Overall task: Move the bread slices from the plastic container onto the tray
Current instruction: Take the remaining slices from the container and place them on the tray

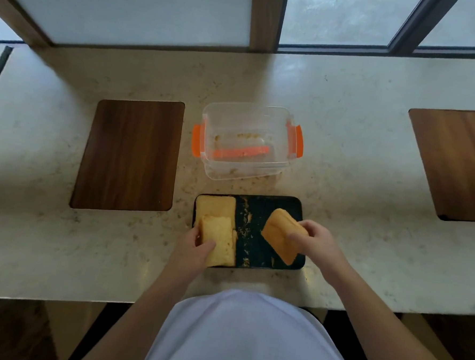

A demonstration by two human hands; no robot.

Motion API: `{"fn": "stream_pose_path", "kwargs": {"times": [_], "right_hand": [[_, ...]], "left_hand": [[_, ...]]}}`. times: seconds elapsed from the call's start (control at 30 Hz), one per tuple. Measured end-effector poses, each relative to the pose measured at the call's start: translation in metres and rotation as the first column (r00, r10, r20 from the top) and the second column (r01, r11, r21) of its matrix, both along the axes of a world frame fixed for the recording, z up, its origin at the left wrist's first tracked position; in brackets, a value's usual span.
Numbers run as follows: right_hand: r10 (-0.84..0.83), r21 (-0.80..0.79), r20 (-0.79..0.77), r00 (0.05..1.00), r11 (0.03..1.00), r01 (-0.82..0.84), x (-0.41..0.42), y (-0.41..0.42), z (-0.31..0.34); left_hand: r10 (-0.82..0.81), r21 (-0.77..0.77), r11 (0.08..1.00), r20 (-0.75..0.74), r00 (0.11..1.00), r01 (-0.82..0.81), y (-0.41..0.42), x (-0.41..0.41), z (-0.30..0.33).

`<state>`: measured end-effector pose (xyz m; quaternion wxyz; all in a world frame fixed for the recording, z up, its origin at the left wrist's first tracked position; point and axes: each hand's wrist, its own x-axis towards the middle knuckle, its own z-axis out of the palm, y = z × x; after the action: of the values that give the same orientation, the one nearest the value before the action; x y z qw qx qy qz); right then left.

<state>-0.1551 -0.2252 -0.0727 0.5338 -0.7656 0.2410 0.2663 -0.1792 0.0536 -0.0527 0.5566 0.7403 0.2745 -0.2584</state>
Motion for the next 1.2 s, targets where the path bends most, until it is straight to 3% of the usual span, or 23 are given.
{"fn": "stream_pose_path", "kwargs": {"times": [0.1, 0.17, 0.33, 0.43, 0.57, 0.67, 0.87, 1.2], "right_hand": [[-0.17, 0.041, -0.031, 0.985, 0.984, 0.171, 0.012, -0.004, -0.013], [-0.171, 0.011, -0.024, 0.985, 0.985, 0.172, 0.023, -0.004, -0.021], [0.115, -0.303, 0.057, 0.992, 0.948, -0.092, 0.05, 0.002, -0.035], [0.261, -0.488, 0.134, 0.956, 0.857, -0.165, 0.057, 0.006, -0.032], [0.405, -0.608, 0.221, 0.887, 0.769, -0.199, 0.051, 0.006, -0.028], [0.526, -0.661, 0.249, 0.813, 0.706, -0.254, 0.036, 0.005, -0.028], [0.714, -0.74, 0.075, 0.696, 0.508, -0.441, 0.016, 0.008, -0.04], [0.7, -0.767, 0.088, 0.709, 0.502, -0.4, 0.025, 0.005, -0.037]], "left_hand": [[-0.021, 0.008, 1.0, -0.041, 0.999, 0.021, 0.001, 0.0, -0.002], [-0.034, 0.007, 0.999, -0.05, 0.998, 0.034, 0.001, 0.003, -0.001], [-0.048, 0.012, 0.999, -0.06, 0.997, 0.049, -0.004, 0.012, 0.004], [-0.051, 0.01, 0.999, -0.08, 0.995, 0.052, -0.008, 0.018, 0.004], [-0.07, 0.004, 0.997, -0.109, 0.992, 0.071, -0.011, 0.022, 0.001], [-0.081, 0.005, 0.997, -0.118, 0.99, 0.082, -0.012, 0.023, -0.002], [-0.083, -0.004, 0.996, -0.111, 0.99, 0.084, -0.014, 0.03, -0.004], [-0.122, 0.026, 0.992, -0.103, 0.987, 0.125, -0.018, 0.032, -0.002]]}}
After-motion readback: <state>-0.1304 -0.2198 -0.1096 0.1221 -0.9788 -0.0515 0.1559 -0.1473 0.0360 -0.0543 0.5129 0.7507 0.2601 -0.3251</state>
